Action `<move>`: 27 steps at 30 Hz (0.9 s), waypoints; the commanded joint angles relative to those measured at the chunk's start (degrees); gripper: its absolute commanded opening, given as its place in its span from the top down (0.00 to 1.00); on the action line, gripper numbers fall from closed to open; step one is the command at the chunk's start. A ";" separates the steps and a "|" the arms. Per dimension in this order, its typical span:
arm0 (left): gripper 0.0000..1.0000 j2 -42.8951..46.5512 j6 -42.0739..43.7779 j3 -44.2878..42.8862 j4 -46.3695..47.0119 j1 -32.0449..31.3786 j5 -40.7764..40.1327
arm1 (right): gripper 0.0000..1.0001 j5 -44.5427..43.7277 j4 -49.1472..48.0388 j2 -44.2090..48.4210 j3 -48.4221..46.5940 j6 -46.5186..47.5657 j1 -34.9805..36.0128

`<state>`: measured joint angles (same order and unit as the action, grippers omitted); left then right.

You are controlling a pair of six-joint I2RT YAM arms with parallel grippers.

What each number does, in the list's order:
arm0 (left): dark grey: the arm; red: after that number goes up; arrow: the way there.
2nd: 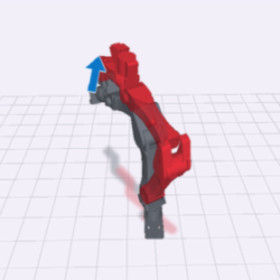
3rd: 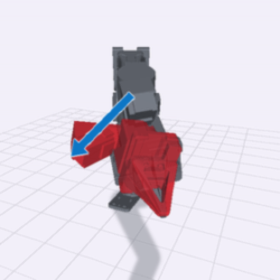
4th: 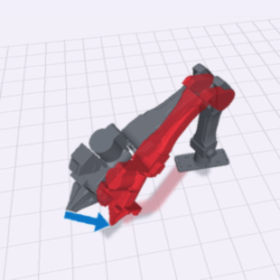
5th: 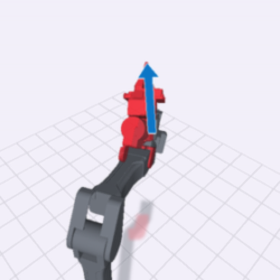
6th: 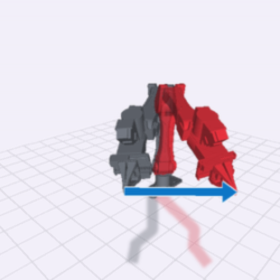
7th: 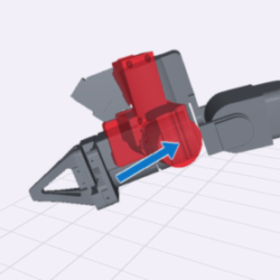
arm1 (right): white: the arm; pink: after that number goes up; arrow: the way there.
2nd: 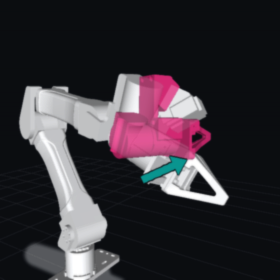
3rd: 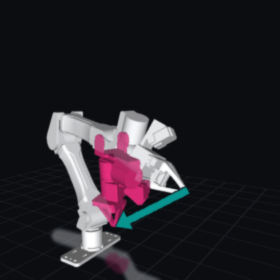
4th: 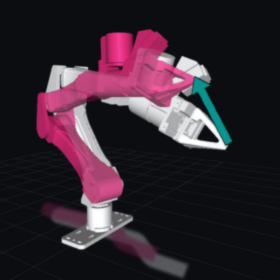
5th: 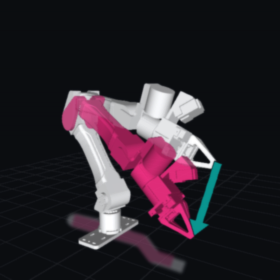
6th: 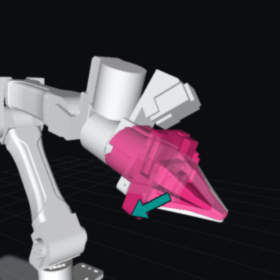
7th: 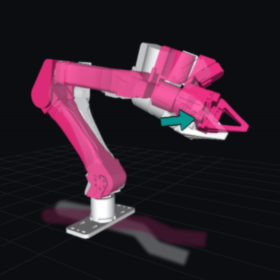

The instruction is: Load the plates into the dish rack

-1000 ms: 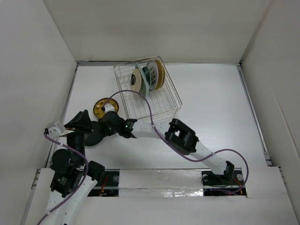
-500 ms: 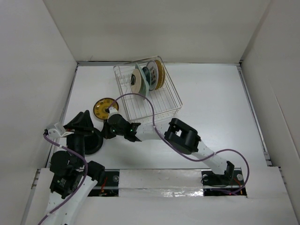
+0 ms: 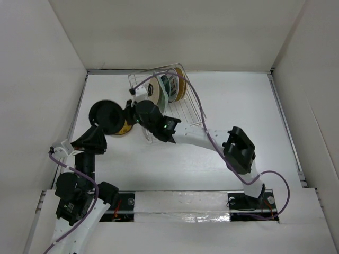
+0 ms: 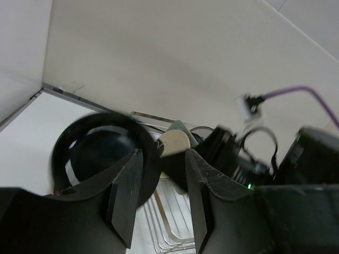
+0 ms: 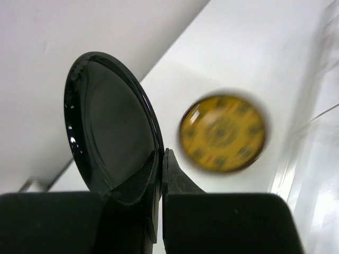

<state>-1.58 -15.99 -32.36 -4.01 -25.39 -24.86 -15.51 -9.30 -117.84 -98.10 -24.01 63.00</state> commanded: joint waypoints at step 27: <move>0.63 1.41 0.26 0.54 3.66 -1.68 6.84 | 1.00 -53.14 10.80 -29.02 -47.18 43.70 -10.36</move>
<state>-0.95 -15.94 -32.25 -3.16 -26.06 -18.44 -65.25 5.93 -146.10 -142.71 16.86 52.86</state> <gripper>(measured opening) 0.378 0.033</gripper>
